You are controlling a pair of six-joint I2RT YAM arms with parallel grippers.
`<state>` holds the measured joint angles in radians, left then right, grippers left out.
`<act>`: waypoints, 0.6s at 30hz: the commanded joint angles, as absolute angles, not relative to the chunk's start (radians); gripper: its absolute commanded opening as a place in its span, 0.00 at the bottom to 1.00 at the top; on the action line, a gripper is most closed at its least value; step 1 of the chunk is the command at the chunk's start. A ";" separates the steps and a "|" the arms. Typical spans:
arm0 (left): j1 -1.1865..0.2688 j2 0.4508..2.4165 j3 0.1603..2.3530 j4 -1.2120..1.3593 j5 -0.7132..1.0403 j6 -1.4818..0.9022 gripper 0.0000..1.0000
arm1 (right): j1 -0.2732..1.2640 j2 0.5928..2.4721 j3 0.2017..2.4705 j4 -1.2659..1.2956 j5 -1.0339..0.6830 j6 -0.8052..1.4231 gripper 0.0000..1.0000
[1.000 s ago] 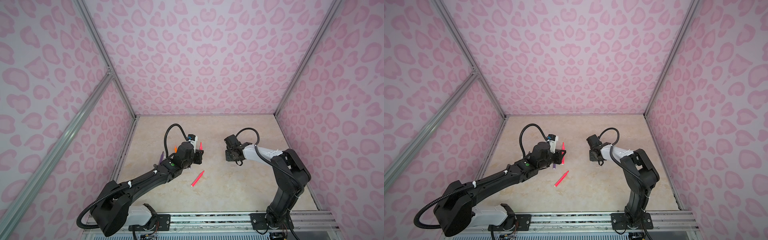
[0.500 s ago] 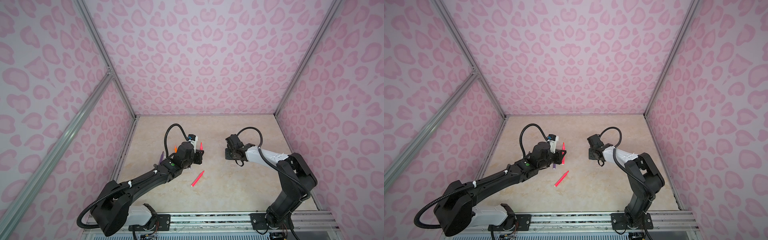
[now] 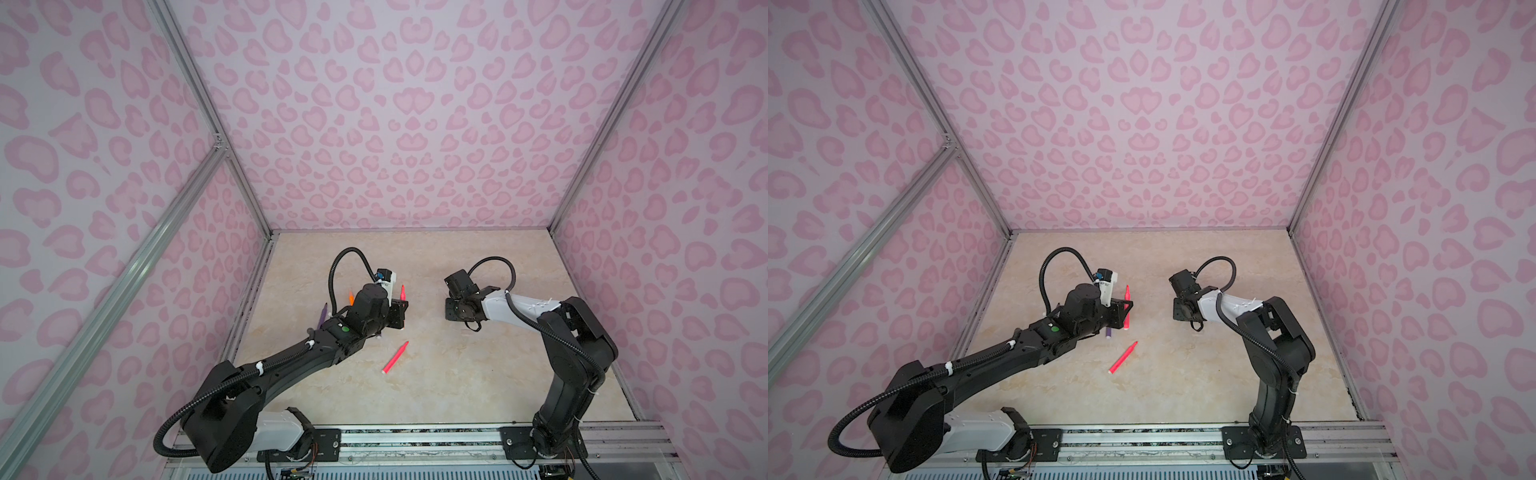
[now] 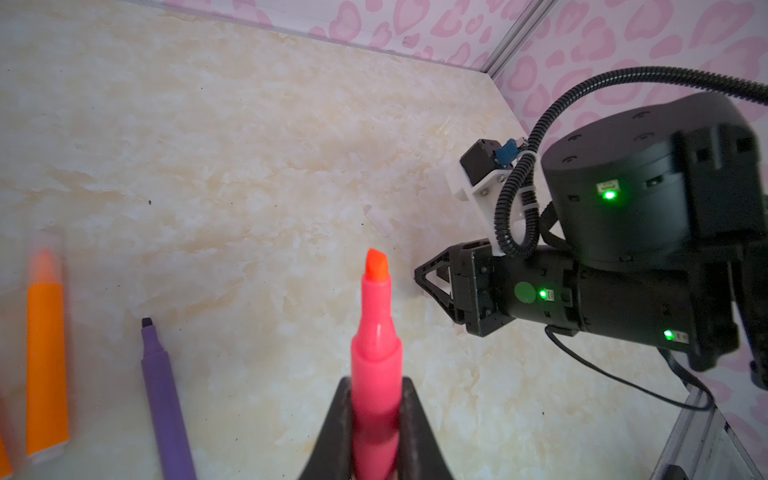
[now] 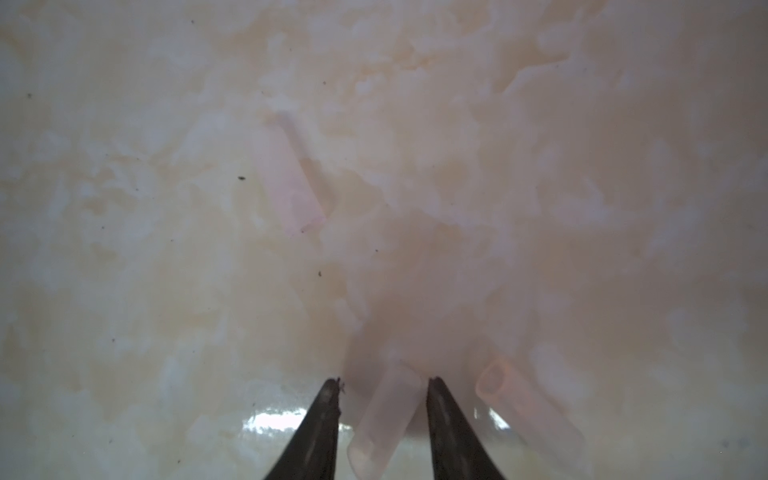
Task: Insert the pens into the pen caps
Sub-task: 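Lower the right gripper and close on a translucent cap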
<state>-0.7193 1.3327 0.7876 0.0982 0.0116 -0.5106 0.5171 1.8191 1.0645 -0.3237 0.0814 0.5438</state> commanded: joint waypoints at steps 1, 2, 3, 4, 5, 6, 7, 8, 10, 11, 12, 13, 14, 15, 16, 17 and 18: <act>-0.719 1.329 0.798 0.097 0.015 -0.510 0.03 | 0.520 1.836 1.075 -0.326 0.092 0.564 0.36; -0.719 1.328 0.797 0.098 0.015 -0.509 0.03 | 0.519 1.838 1.075 -0.328 0.093 0.563 0.36; -0.718 1.327 0.797 0.097 0.015 -0.509 0.03 | 0.520 1.838 1.078 -0.329 0.094 0.563 0.36; -0.719 1.327 0.797 0.098 0.015 -0.510 0.03 | 0.519 1.840 1.077 -0.330 0.096 0.564 0.35; -0.718 1.326 0.797 0.097 0.016 -0.509 0.03 | 0.518 1.839 1.077 -0.330 0.097 0.564 0.35; -0.718 1.326 0.797 0.098 0.017 -0.510 0.03 | 0.519 1.841 1.079 -0.329 0.094 0.563 0.35; -0.719 1.327 0.797 0.098 0.017 -0.509 0.03 | 0.520 1.843 1.081 -0.331 0.094 0.563 0.35; -0.719 1.327 0.797 0.099 0.017 -0.509 0.03 | 0.521 1.846 1.081 -0.331 0.095 0.563 0.35; -0.719 1.328 0.796 0.099 0.018 -0.509 0.03 | 0.521 1.855 1.088 -0.336 0.099 0.563 0.34; -0.719 1.328 0.798 0.097 0.018 -0.509 0.03 | 0.521 1.858 1.091 -0.340 0.100 0.562 0.34; -0.718 1.328 0.798 0.098 0.018 -0.509 0.03 | 0.521 1.863 1.094 -0.342 0.106 0.563 0.34; -0.719 1.328 0.797 0.098 0.018 -0.509 0.03 | 0.522 1.865 1.098 -0.346 0.109 0.563 0.33; -0.719 1.329 0.797 0.097 0.018 -0.509 0.03 | 0.521 1.872 1.103 -0.356 0.116 0.564 0.31; -0.719 1.330 0.797 0.097 0.018 -0.509 0.03 | 0.522 1.874 1.107 -0.360 0.120 0.566 0.30; -0.718 1.330 0.796 0.097 0.018 -0.510 0.03 | 0.523 1.877 1.109 -0.364 0.126 0.566 0.29; -0.719 1.330 0.797 0.097 0.018 -0.509 0.03 | 0.524 1.877 1.110 -0.366 0.128 0.567 0.28; -0.719 1.330 0.797 0.098 0.018 -0.509 0.03 | 0.526 1.878 1.111 -0.366 0.130 0.567 0.26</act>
